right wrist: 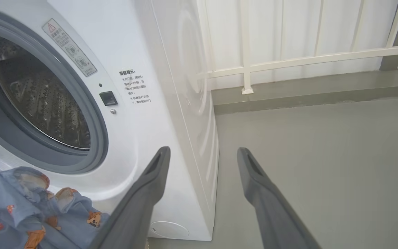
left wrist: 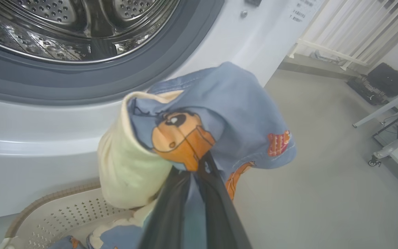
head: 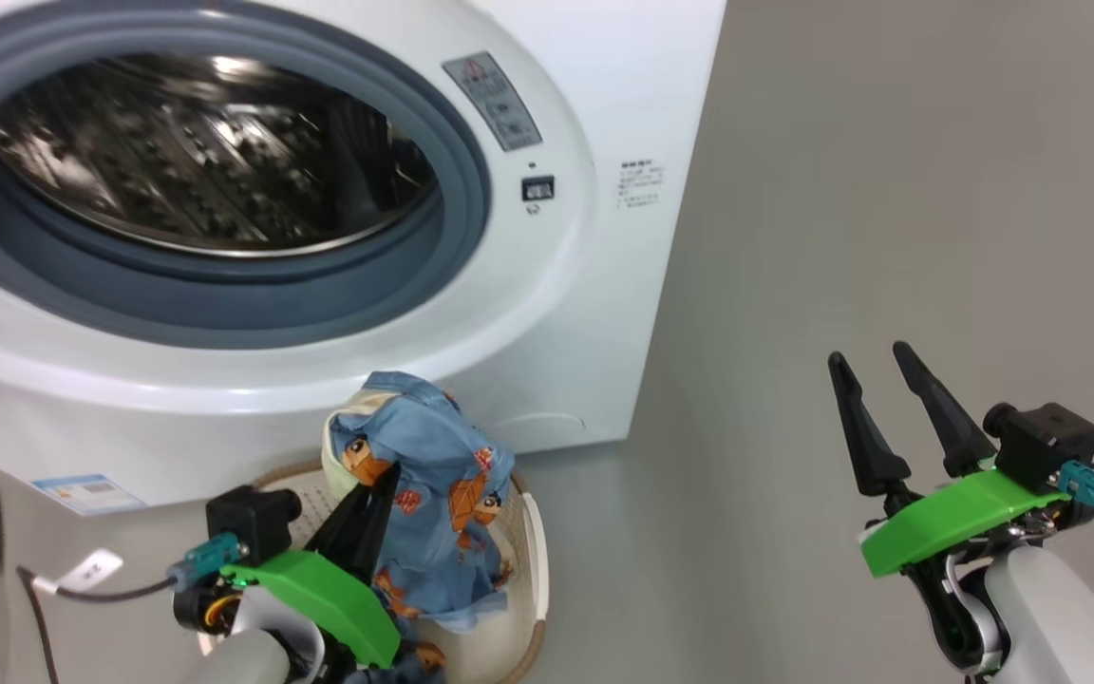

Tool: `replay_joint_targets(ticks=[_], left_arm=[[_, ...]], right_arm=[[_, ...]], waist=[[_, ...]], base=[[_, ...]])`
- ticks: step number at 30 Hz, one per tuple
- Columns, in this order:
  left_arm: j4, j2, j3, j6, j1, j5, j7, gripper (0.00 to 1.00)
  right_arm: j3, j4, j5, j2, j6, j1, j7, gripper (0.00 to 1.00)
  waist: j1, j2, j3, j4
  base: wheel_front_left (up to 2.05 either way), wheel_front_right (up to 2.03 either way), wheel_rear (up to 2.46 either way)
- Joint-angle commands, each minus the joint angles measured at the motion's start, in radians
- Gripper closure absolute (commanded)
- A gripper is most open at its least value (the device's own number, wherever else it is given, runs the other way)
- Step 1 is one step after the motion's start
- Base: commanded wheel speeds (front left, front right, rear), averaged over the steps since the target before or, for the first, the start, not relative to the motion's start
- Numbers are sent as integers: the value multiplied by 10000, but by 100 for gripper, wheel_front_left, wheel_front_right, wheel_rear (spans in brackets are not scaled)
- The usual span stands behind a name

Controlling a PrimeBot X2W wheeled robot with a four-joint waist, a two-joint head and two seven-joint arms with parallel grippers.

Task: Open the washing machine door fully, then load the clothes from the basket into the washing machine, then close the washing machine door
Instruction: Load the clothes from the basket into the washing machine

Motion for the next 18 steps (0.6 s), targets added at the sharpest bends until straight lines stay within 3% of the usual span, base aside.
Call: replay_joint_targets(ticks=[1,18], left_arm=[[-463,242,511,103,25,171,-136,100],[-3466,631,2038,1341,1328,1029,-137,100]], right_arm=[[216,-177,66,-170,44,151,-92,0],[369,-178,378,-521,44,646,-92,0]], waist=[[2,0,-634,368],[2,0,-1350,476]], base=[[0,0,0],[0,0,0]])
